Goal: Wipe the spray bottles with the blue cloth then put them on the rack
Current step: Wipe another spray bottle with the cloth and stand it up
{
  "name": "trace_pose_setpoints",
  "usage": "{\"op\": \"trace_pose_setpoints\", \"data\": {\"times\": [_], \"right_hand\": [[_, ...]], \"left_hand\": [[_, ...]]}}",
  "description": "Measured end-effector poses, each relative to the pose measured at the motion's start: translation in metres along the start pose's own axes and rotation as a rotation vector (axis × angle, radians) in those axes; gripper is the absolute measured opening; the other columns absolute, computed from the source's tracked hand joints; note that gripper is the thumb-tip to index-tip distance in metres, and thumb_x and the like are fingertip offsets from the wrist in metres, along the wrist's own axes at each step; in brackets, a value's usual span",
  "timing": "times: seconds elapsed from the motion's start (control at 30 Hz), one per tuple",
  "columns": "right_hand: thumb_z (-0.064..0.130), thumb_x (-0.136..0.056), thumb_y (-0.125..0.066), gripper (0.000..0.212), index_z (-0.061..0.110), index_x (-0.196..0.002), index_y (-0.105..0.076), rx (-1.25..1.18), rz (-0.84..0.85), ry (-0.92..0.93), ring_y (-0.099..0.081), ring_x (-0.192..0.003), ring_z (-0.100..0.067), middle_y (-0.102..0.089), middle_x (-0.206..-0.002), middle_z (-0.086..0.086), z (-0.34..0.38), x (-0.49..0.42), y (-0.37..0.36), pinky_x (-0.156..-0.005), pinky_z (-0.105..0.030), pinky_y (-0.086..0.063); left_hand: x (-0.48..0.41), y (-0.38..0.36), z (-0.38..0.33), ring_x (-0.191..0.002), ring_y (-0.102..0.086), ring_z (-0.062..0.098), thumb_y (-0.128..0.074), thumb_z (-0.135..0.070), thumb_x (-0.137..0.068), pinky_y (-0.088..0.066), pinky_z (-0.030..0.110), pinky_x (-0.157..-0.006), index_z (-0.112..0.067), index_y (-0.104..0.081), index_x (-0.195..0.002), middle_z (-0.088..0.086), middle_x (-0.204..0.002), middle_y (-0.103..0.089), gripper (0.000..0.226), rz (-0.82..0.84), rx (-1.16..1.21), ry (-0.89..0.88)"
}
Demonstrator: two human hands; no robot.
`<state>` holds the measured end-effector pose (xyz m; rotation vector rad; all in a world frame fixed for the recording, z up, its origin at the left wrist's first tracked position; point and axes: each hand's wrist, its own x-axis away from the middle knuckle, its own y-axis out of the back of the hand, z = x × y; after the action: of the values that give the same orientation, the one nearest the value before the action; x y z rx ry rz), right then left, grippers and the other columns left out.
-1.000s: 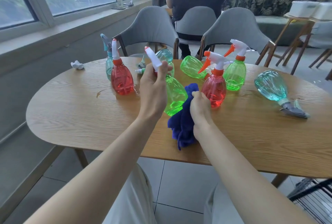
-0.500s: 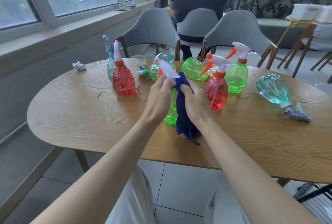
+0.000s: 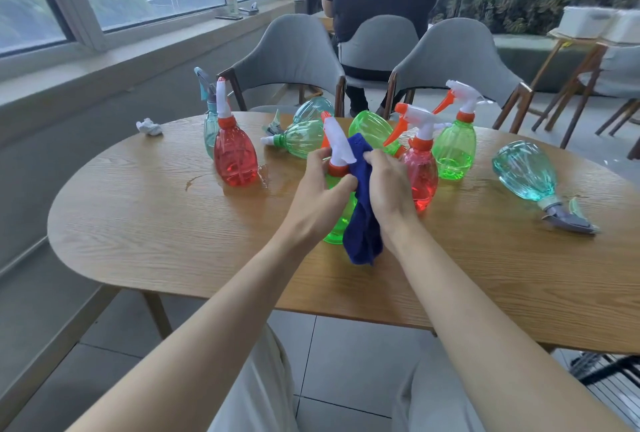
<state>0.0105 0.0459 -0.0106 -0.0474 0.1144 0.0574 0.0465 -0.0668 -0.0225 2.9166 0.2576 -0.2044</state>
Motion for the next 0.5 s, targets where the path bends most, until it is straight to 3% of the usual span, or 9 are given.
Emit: {"op": "trace_pose_setpoints", "data": {"times": [0.1,0.17,0.23,0.3,0.4,0.5], "right_hand": [[0.019,-0.1,-0.044,0.033,0.022,-0.069,-0.036,0.122,0.017,0.035,-0.033,-0.064,-0.022,-0.034,-0.063,0.003,-0.002,0.0,0.003,-0.062,-0.039,-0.029],[0.018,-0.1,-0.045,0.028,0.019,-0.072,-0.045,0.209,0.029,0.047,-0.037,-0.064,-0.024,-0.041,-0.066,0.001,-0.003,-0.002,0.005,-0.062,-0.038,-0.031],[0.018,-0.103,-0.05,0.016,0.02,-0.093,-0.062,0.274,0.003,0.043,-0.056,-0.07,-0.019,-0.062,-0.083,0.006,-0.001,-0.003,0.007,-0.063,-0.033,-0.042],[0.019,-0.104,-0.057,0.013,0.025,-0.109,-0.067,0.27,-0.035,0.021,-0.066,-0.087,-0.012,-0.07,-0.1,0.007,0.0,-0.005,0.01,-0.07,-0.027,-0.049],[0.019,-0.103,-0.062,0.016,0.027,-0.103,-0.076,0.242,0.009,0.029,-0.069,-0.089,-0.009,-0.075,-0.098,0.01,0.004,-0.01,0.012,-0.069,-0.018,-0.052],[0.017,-0.104,-0.061,0.02,0.022,-0.109,-0.08,0.282,0.08,0.116,-0.069,-0.094,-0.003,-0.077,-0.101,0.012,0.01,-0.013,0.011,-0.08,-0.015,-0.052]], "left_hand": [[-0.004,0.001,-0.002,-0.084,-0.061,-0.004,-0.064,-0.012,-0.093,-0.049,0.025,-0.08,-0.017,-0.046,-0.136,-0.008,-0.102,-0.065,0.047,-0.011,-0.104,-0.017],[-0.004,0.001,-0.002,-0.085,-0.061,-0.002,-0.066,-0.009,-0.093,-0.052,0.028,-0.081,-0.017,-0.044,-0.135,-0.008,-0.1,-0.064,0.049,-0.005,-0.145,-0.028],[-0.002,-0.001,0.002,-0.093,-0.066,0.005,-0.07,-0.012,-0.092,-0.057,0.033,-0.087,-0.018,-0.039,-0.14,-0.006,-0.106,-0.065,0.057,-0.004,-0.17,-0.045],[0.0,-0.003,0.003,-0.099,-0.066,-0.001,-0.073,-0.017,-0.089,-0.058,0.033,-0.092,-0.017,-0.03,-0.154,-0.01,-0.117,-0.064,0.077,0.003,-0.192,-0.052],[-0.004,-0.002,0.003,-0.118,-0.065,0.002,-0.074,-0.035,-0.075,-0.056,0.04,-0.105,-0.022,-0.01,-0.167,-0.013,-0.132,-0.063,0.113,0.039,-0.173,-0.043],[-0.007,0.001,0.001,-0.131,-0.06,0.014,-0.072,-0.039,-0.071,-0.052,0.044,-0.11,-0.027,-0.011,-0.168,-0.006,-0.144,-0.059,0.115,0.08,-0.204,-0.037]]}}
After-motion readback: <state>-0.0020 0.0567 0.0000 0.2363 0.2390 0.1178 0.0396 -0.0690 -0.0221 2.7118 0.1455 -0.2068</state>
